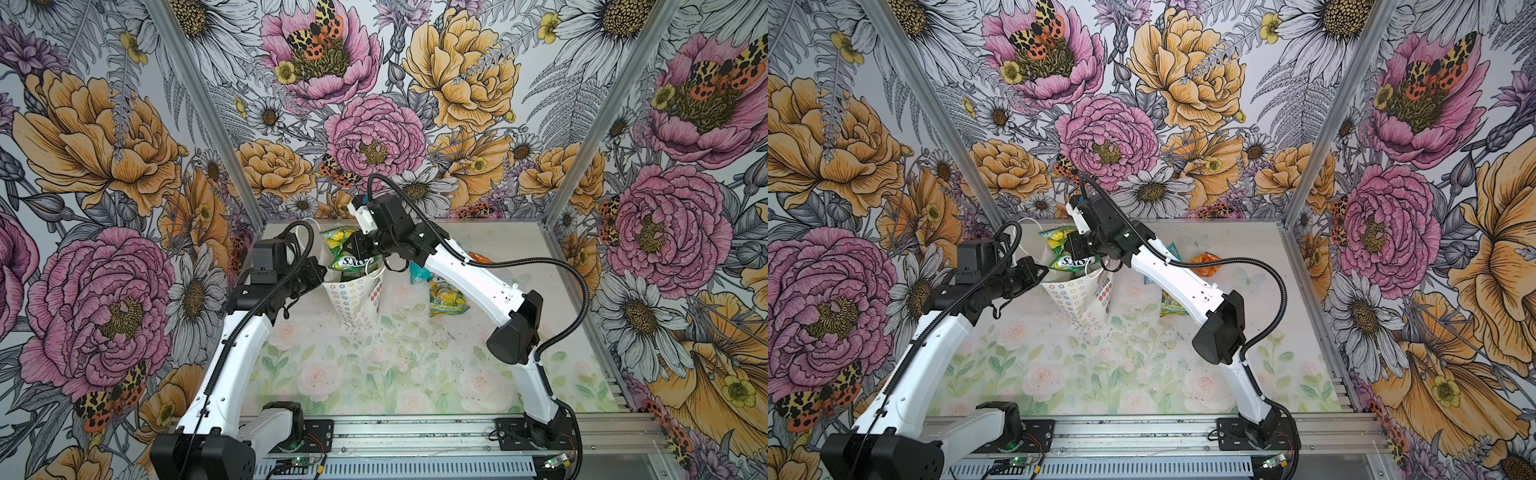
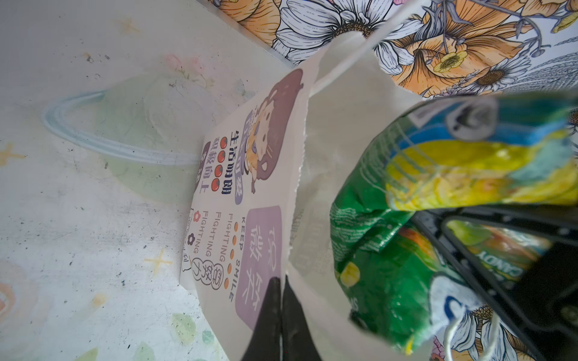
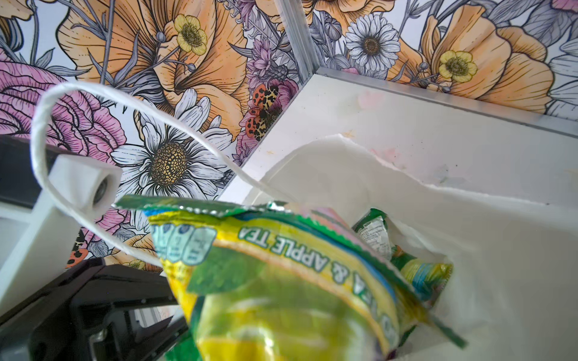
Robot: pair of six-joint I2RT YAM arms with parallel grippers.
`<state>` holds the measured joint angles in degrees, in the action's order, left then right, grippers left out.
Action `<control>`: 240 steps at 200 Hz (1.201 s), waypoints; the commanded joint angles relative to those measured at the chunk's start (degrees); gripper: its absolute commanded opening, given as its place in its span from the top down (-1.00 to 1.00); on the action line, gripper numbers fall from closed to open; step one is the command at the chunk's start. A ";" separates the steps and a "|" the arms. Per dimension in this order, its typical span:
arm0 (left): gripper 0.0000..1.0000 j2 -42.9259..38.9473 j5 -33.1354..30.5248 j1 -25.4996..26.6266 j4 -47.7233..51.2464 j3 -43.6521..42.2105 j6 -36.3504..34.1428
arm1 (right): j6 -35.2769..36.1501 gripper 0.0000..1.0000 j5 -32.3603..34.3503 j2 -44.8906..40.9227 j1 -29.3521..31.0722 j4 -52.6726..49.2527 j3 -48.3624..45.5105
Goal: Place the snacks into the paper bag
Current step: 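Lower the Spring Tea bag into the paper bag and open the right gripper, then move the right gripper back to the second Spring Tea bag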
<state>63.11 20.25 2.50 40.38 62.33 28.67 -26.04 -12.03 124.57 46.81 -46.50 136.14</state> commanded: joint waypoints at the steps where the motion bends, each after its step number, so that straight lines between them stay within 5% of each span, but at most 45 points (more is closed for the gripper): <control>1: 1.00 0.27 -0.12 0.33 -0.04 -0.37 0.87 | -0.68 0.79 1.69 -0.74 -0.05 -0.57 2.38; 73: 1.00 0.87 0.05 0.31 -0.31 -0.28 0.87 | -0.72 0.24 2.80 -2.03 -0.05 -2.10 2.56; 240: 1.00 1.88 -0.10 0.53 -0.52 0.77 1.34 | 4.02 -0.24 0.50 -13.35 -1.04 -11.68 2.64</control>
<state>64.01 20.23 2.63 39.55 62.35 29.93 -24.05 -11.25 116.01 46.46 -54.30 136.81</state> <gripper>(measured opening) 0.040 0.609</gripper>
